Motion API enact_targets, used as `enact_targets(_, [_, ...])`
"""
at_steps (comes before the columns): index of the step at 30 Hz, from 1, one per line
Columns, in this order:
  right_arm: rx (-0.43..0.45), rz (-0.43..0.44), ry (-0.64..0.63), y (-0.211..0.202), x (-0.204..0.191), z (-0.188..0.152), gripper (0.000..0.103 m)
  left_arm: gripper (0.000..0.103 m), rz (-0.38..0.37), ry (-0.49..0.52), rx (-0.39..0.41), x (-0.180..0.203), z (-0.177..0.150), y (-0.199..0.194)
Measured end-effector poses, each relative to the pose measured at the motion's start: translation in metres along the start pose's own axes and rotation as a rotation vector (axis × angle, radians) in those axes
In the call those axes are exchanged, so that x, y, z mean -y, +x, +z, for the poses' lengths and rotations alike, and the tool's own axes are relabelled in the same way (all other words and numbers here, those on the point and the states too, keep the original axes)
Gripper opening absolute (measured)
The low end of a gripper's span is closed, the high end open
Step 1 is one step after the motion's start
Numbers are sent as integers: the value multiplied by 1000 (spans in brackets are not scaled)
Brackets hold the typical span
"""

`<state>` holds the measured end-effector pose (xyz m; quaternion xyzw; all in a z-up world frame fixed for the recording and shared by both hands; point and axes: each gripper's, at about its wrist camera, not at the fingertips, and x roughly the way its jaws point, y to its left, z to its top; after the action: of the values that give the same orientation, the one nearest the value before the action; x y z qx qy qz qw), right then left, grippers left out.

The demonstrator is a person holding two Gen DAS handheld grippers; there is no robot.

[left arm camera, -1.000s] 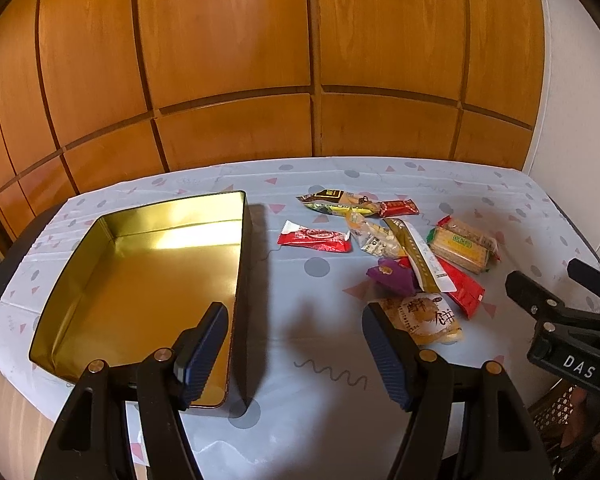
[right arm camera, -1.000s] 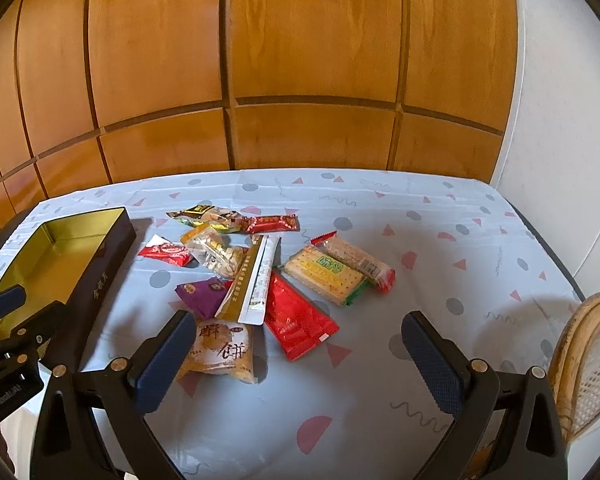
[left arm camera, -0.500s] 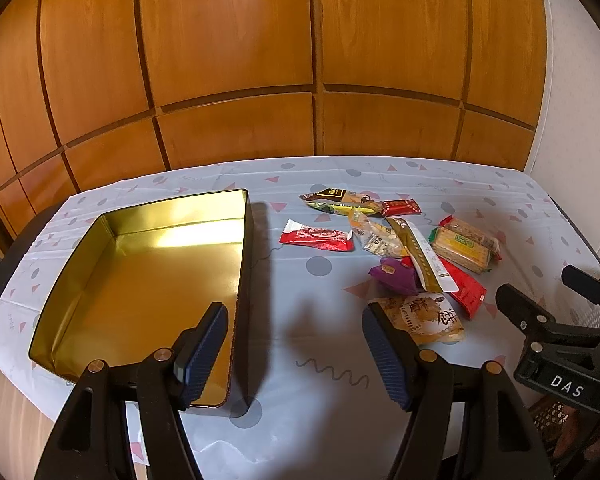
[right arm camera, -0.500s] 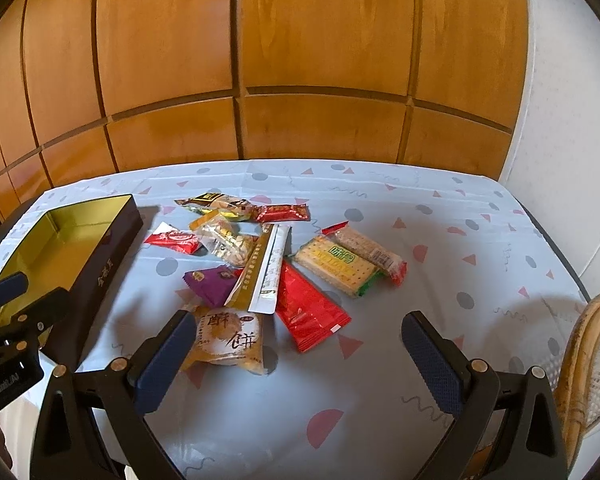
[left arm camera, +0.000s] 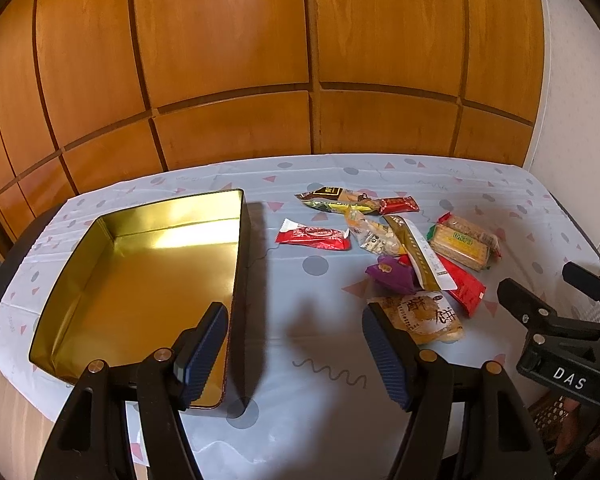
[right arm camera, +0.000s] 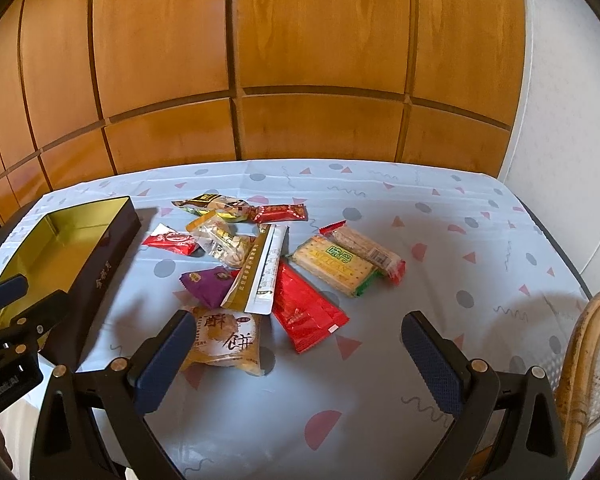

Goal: Organize snacks
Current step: 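Grasp the long white-and-brown stick packet with the left gripper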

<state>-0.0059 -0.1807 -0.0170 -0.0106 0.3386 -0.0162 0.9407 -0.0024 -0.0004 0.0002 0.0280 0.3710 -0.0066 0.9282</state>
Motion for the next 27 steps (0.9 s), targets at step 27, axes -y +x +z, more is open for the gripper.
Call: enact_targets(27, [-19, -69, 106, 14, 59, 8, 103, 69, -433, -27, -230, 27, 46, 48])
